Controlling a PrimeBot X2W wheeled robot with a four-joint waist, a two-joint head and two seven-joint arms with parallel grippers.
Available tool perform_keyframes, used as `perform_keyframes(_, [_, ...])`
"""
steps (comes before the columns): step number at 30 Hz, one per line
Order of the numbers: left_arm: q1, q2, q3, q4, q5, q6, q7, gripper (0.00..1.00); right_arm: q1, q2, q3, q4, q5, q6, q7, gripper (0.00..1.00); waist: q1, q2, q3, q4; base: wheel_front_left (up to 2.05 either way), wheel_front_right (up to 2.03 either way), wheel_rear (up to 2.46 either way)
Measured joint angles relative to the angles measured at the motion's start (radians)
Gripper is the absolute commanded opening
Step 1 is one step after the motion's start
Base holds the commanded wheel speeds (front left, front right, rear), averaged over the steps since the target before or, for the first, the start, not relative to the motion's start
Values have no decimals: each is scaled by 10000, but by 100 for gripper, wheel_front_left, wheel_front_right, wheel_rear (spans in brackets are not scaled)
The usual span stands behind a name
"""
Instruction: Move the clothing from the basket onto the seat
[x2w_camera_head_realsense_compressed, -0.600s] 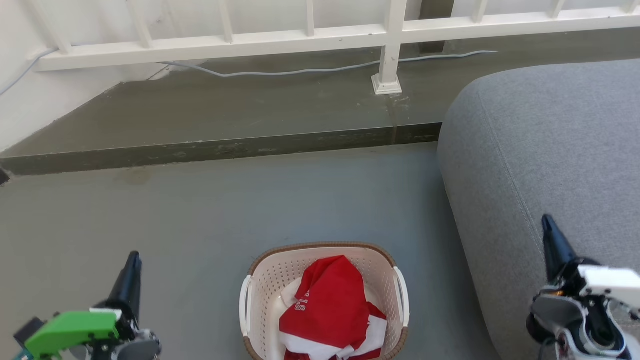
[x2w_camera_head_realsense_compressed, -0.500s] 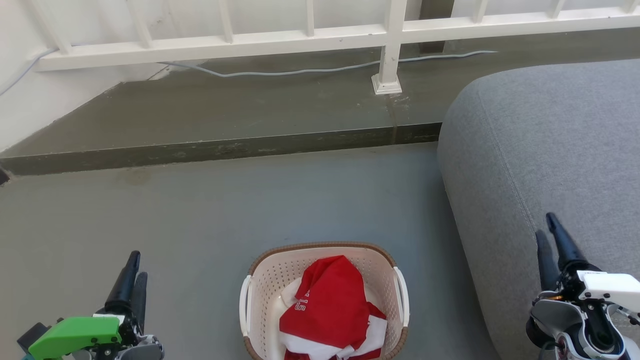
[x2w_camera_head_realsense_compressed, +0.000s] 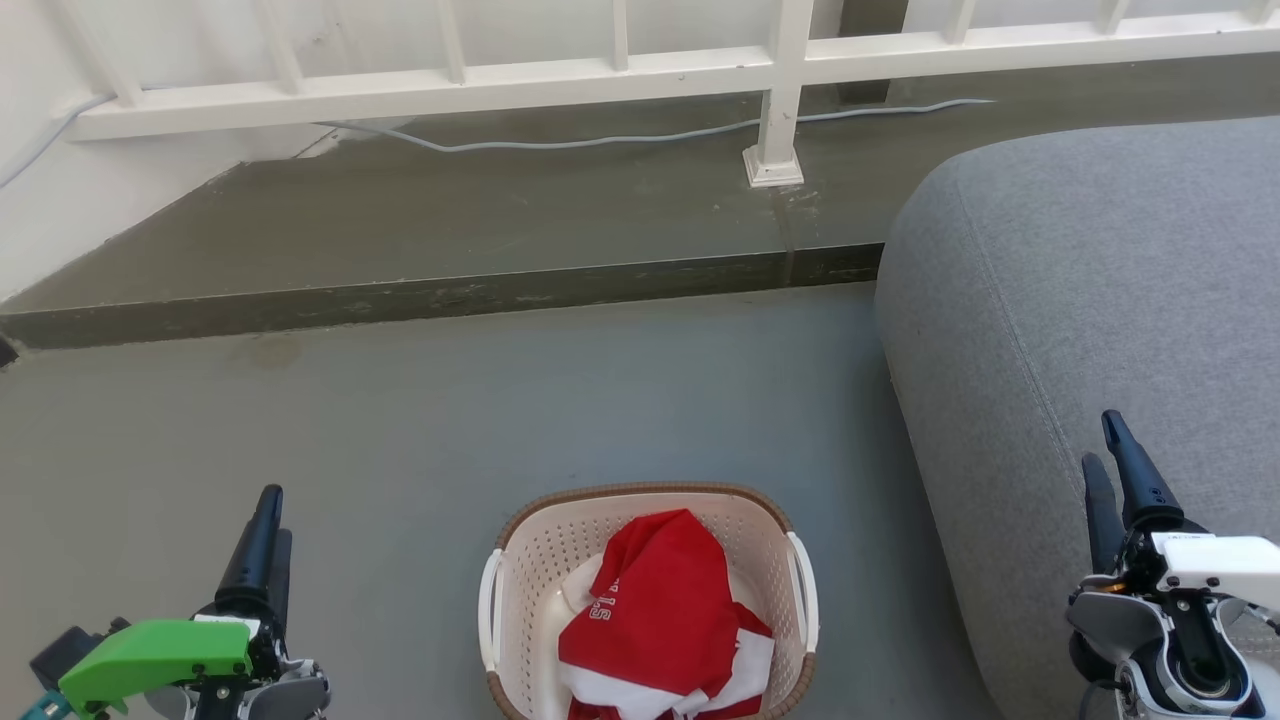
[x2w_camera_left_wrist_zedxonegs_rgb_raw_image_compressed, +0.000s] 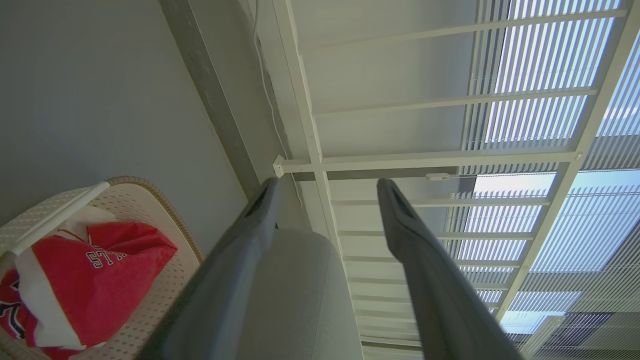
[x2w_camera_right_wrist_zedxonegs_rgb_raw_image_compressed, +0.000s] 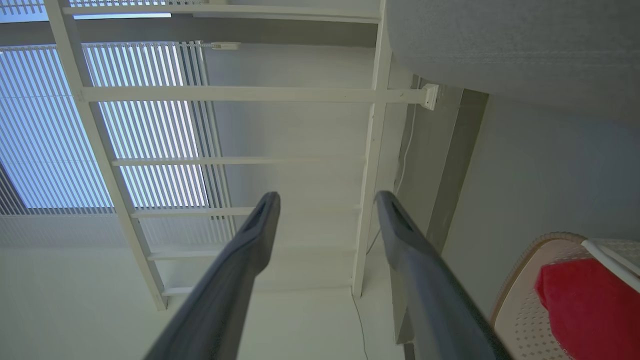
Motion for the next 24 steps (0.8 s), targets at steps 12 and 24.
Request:
perform_keyframes(12, [-208,539,-474,-380,1923,0,-568,100,-112,-487,556,-111,-1707,2,-535,100,0,0,18,7,0,0,0])
perform_keyframes(24, [-358,782,-846,-738,4197,100,-949,100,-356,-959,1097,-228,-3862,-102,-940,100,0,0,-8,19,0,0,0])
